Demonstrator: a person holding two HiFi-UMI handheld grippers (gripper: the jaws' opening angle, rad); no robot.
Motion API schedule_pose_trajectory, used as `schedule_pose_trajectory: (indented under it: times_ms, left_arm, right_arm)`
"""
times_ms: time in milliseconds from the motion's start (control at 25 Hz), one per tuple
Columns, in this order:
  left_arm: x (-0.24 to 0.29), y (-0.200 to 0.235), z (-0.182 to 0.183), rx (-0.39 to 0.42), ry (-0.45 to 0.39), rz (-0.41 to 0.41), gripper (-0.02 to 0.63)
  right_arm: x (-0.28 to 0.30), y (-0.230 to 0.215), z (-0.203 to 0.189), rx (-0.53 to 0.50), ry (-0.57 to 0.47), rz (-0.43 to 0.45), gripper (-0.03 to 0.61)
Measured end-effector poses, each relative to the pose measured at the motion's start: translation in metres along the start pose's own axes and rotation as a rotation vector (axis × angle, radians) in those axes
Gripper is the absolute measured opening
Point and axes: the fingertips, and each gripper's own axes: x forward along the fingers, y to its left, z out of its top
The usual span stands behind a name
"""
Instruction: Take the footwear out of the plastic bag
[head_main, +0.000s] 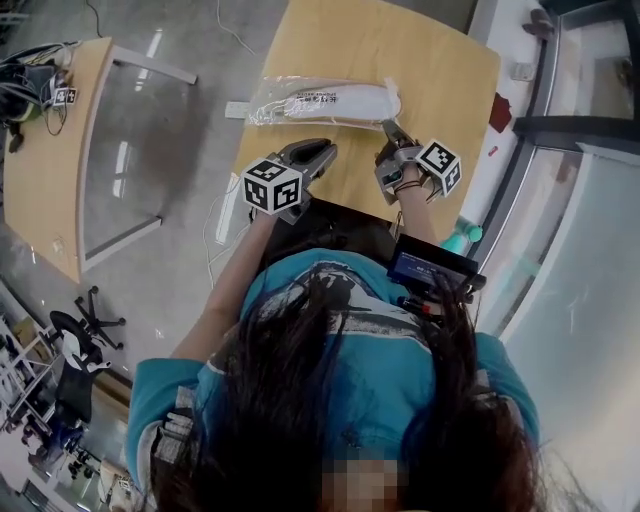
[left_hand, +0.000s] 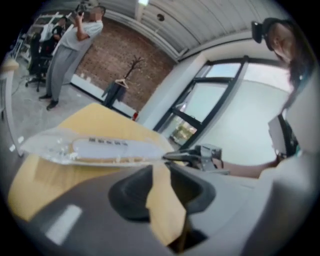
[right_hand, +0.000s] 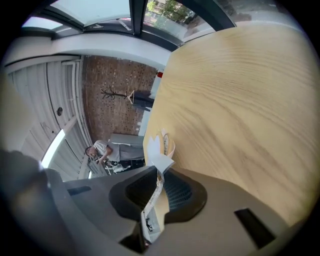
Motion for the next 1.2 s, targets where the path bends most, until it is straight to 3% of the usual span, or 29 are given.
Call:
schedule_pose_trajectory:
  times_ms: [40, 80, 200, 320, 560, 800, 1000, 1200]
  left_arm:
    - [0.000, 0.002, -0.007, -0.052, 0.029, -0.033, 0.138]
    - [0.001, 0.006, -0.013, -0.114, 0.051, -0.062, 0.159]
    - [0.000, 0.022, -0.022, -0.306, 0.028, -0.097, 0.183]
    - [-0.003, 0.036, -0.029, -0.439, -0.015, -0.097, 0.194]
    - [0.009, 0.040, -0.022, -0.699, -0.106, -0.230, 0.275]
    - [0.022, 0.056, 0.005, -0.807, -0.227, -0.225, 0.276]
    - [0.033, 0.056, 0.016, -0.810, -0.272, -0.245, 0.275]
    - [0.029, 0.059, 0.018, -0.820, -0.305, -0.239, 0.168]
  right_arm:
    - [-0.003, 0.002, -0.005, 0.013, -0.011, 0.006, 0.048]
    - [-0.006, 0.004, -0.009, 0.021, -0.021, 0.011, 0.048]
    - [-0.019, 0.010, -0.015, 0.044, -0.049, 0.030, 0.046]
    - [-0.040, 0.014, -0.016, 0.058, -0.085, 0.056, 0.045]
    - [-0.063, 0.015, -0.021, 0.063, -0.141, 0.071, 0.044]
    - [-0.072, 0.023, -0.024, 0.054, -0.141, 0.115, 0.043]
    - [-0.069, 0.028, -0.032, 0.038, -0.097, 0.143, 0.043]
    - [-0.064, 0.032, -0.043, -0.066, -0.043, 0.135, 0.044]
